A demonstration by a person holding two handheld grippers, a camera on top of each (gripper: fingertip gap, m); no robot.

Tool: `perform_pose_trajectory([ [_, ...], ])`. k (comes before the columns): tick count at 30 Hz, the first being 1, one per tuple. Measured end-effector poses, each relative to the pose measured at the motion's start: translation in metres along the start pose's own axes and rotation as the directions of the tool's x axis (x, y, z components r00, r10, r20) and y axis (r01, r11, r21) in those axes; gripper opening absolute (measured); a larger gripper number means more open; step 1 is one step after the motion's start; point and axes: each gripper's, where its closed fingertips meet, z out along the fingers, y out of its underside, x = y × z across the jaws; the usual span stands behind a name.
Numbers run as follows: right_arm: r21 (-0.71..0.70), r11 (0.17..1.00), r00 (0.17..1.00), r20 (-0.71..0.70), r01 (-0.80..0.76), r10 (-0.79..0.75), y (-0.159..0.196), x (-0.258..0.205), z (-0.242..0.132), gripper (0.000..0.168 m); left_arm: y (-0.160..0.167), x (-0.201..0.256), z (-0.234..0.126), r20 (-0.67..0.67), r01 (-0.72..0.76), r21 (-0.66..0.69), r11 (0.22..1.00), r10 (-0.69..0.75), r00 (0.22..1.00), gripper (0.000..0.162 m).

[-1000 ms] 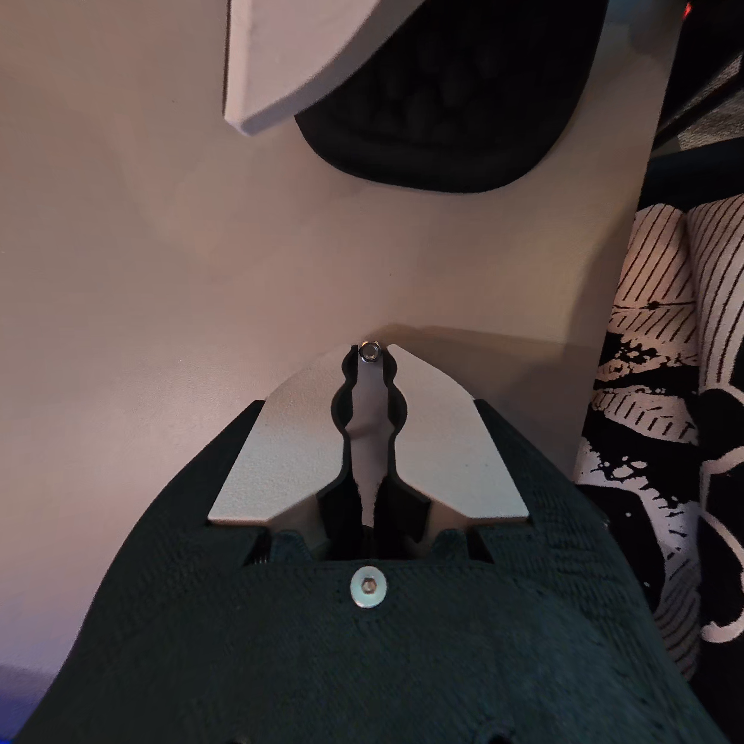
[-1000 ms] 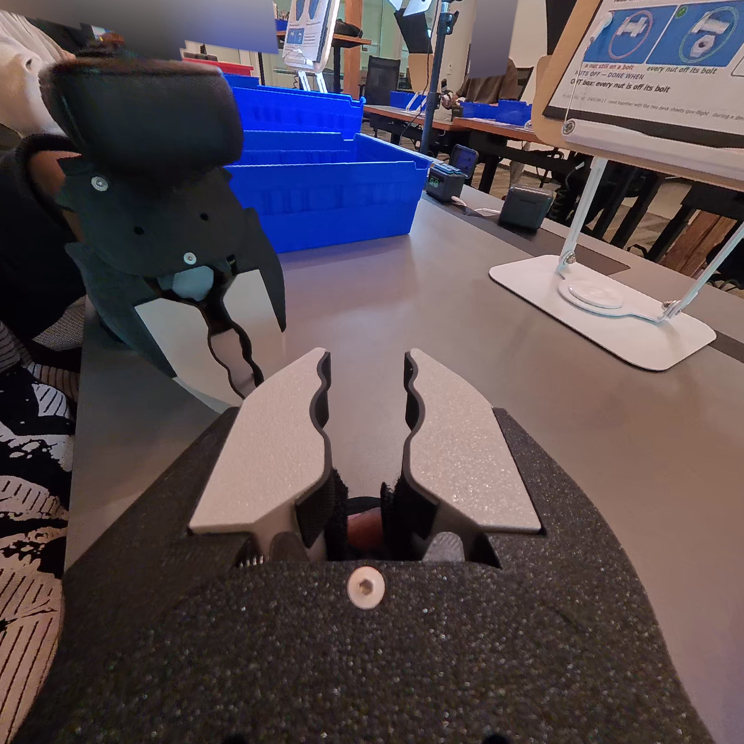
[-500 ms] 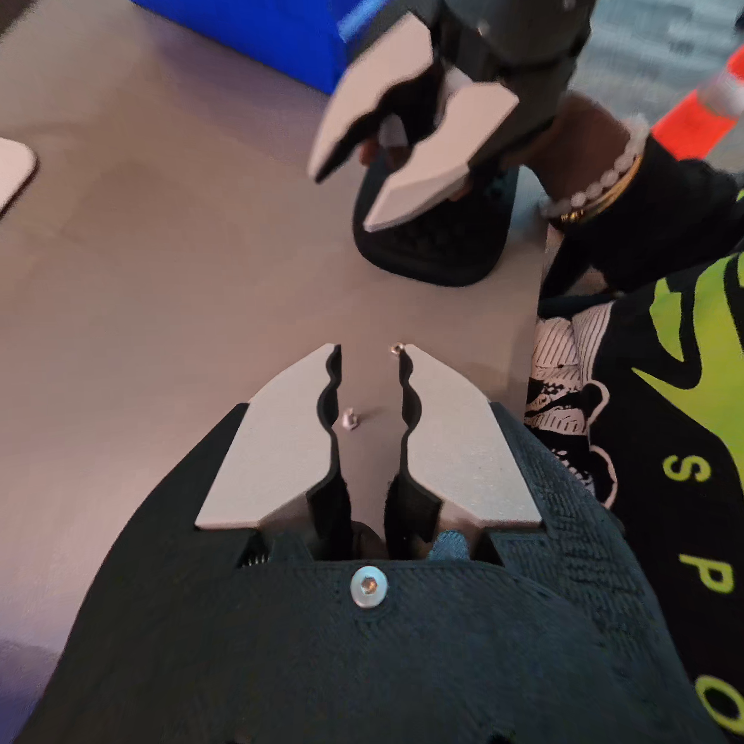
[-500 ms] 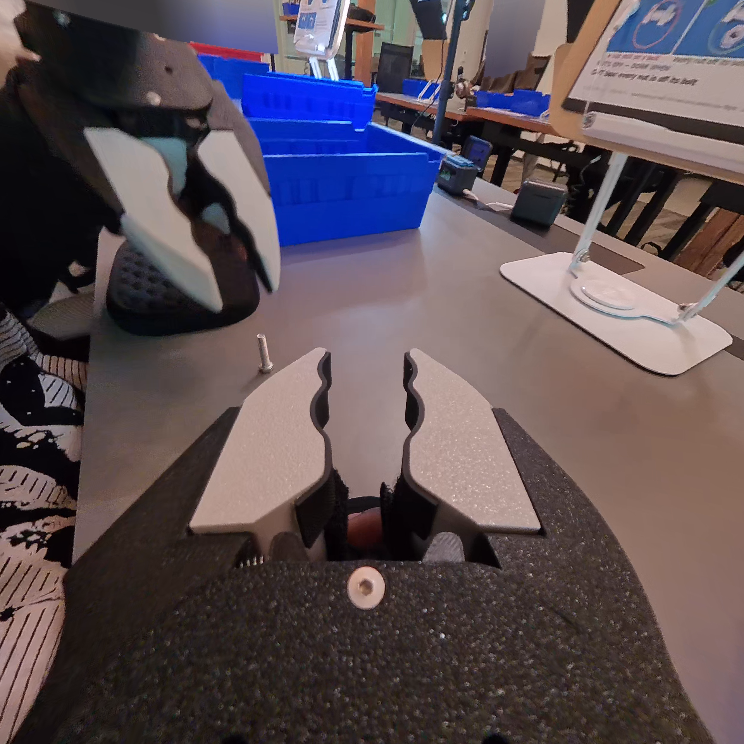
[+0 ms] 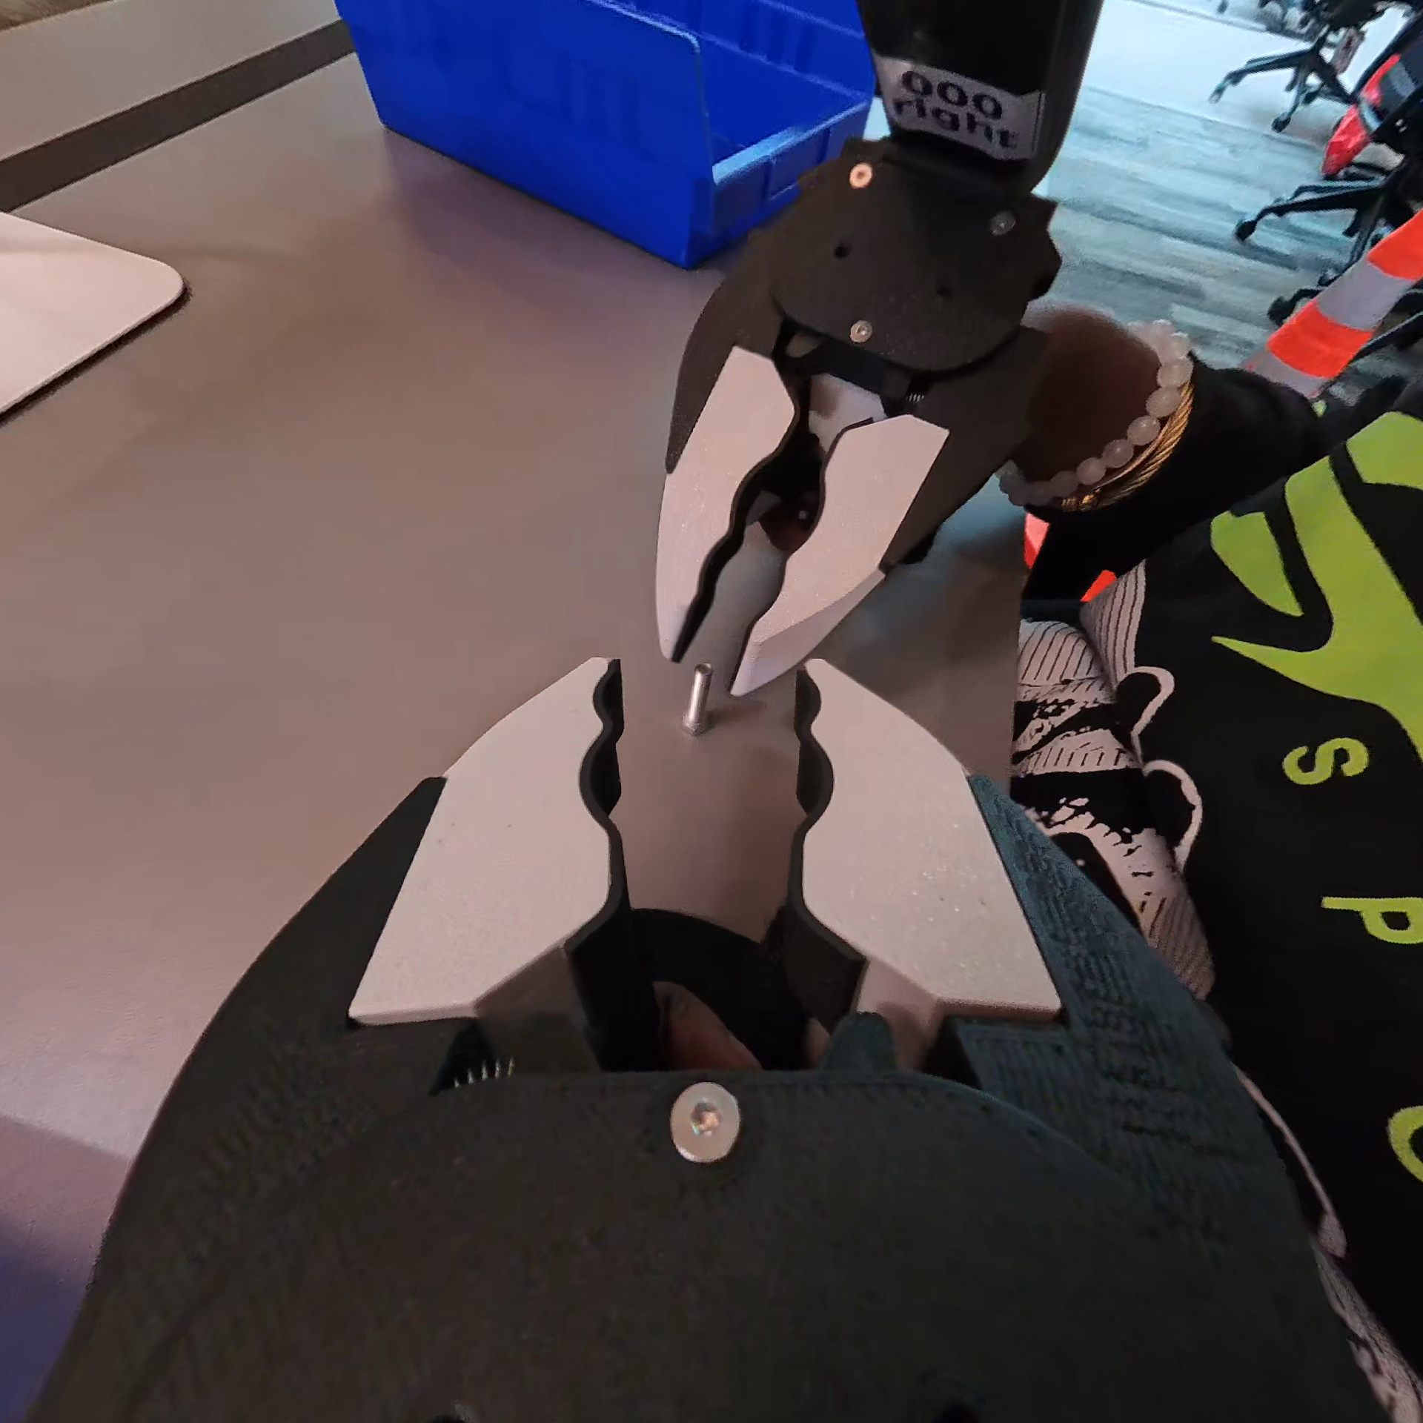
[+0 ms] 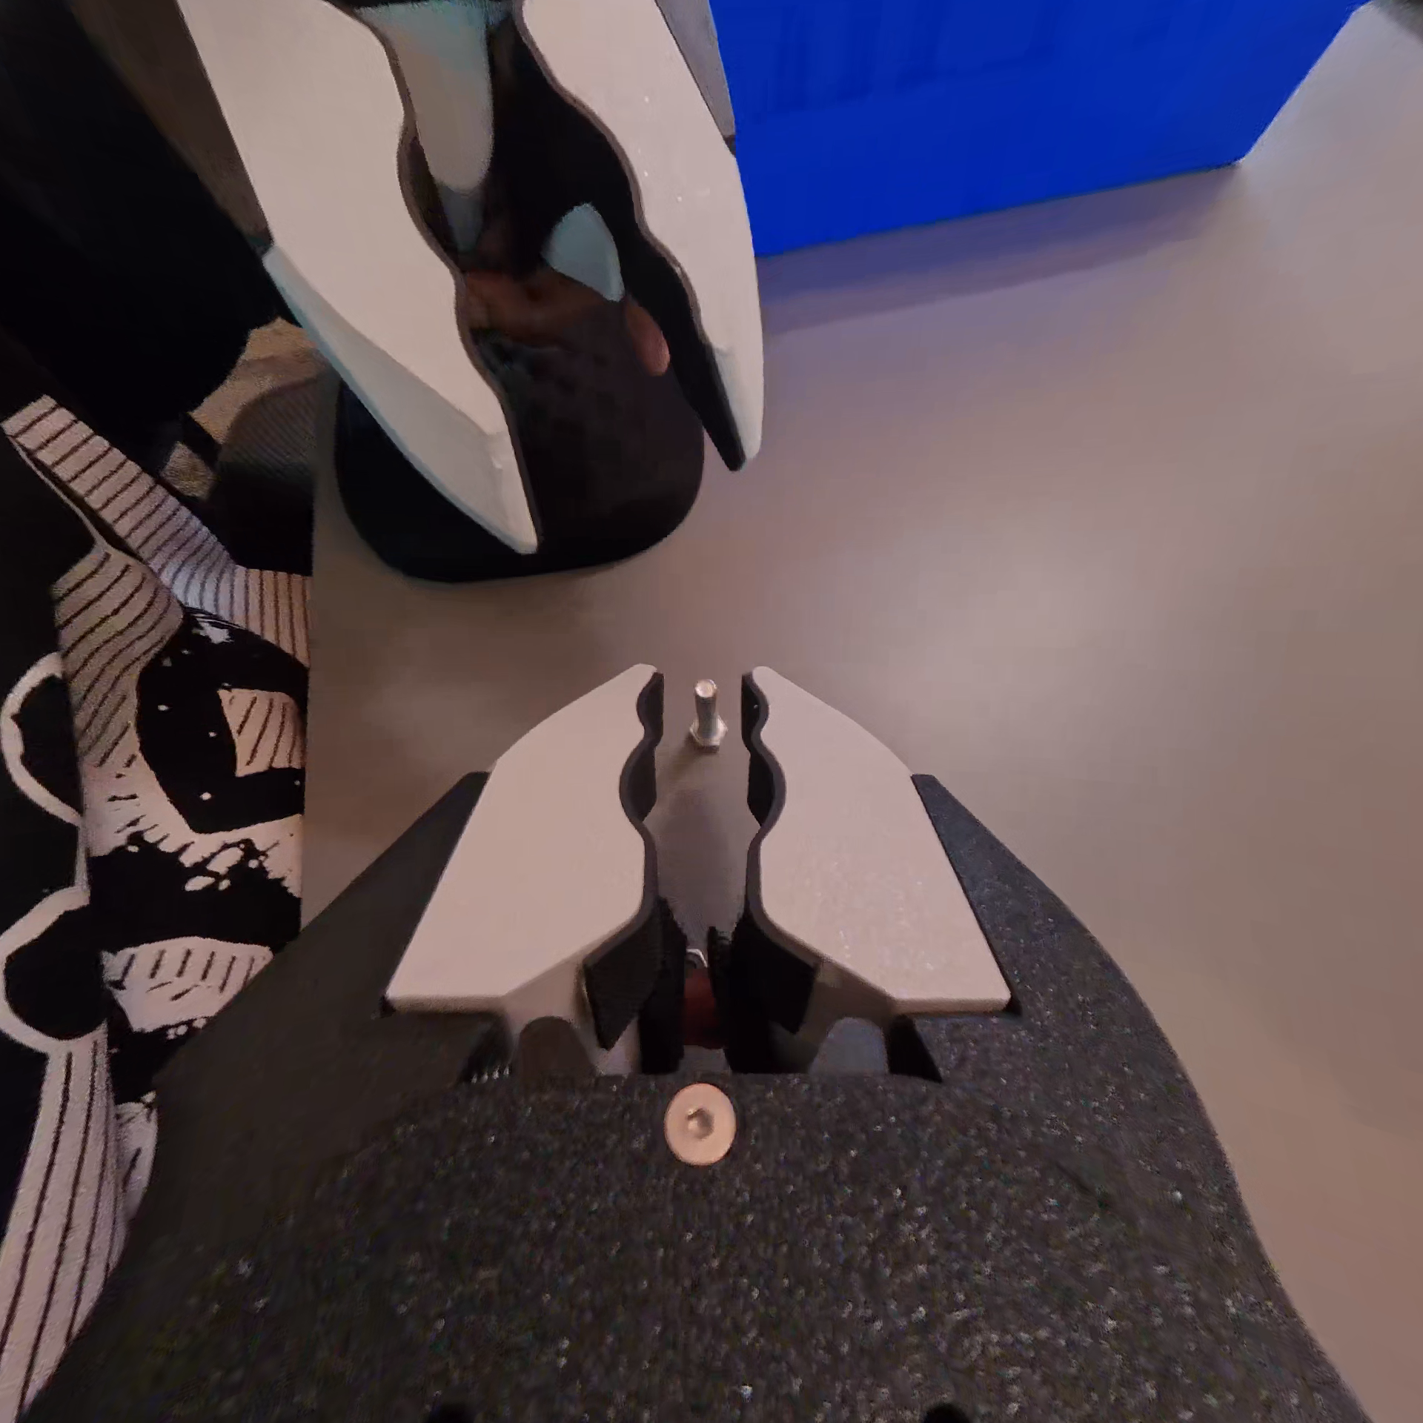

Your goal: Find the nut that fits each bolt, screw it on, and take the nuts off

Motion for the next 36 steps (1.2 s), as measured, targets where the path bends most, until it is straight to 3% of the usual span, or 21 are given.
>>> perform_pose_trajectory([
  [4, -0.013, 1.000, 1.000, -0.009, -0.006, 0.006, 0.001, 0.004, 0.002, 0.006, 0.001, -0.004, 0.002, 0.018, 0.012, 0.018, 1.000, -0.012, 1.000, 0.043],
  [10, 0.249, 0.962, 0.993, 0.001, -0.112, 0.115, -0.045, 0.020, -0.047, 0.006, -0.020, -0.011, 0.015, 0.115, -0.052, 0.167, 0.985, 0.033, 0.993, 0.043],
  [13, 0.324, 0.941, 0.994, 0.073, -0.097, 0.077, -0.063, 0.010, -0.067, 0.006, -0.033, -0.001, 0.023, 0.088, -0.086, 0.228, 0.970, 0.068, 0.994, 0.040],
  [20, 0.345, 0.938, 0.994, 0.105, -0.041, 0.005, -0.069, -0.004, -0.075, 0.006, -0.040, 0.016, 0.033, 0.010, -0.097, 0.252, 0.963, 0.098, 0.995, 0.026],
  [36, 0.330, 0.944, 0.997, 0.079, -0.026, 0.000, -0.068, -0.002, -0.076, 0.006, -0.041, 0.013, 0.036, 0.048, -0.121, 0.256, 0.959, 0.112, 0.993, 0.013],
])
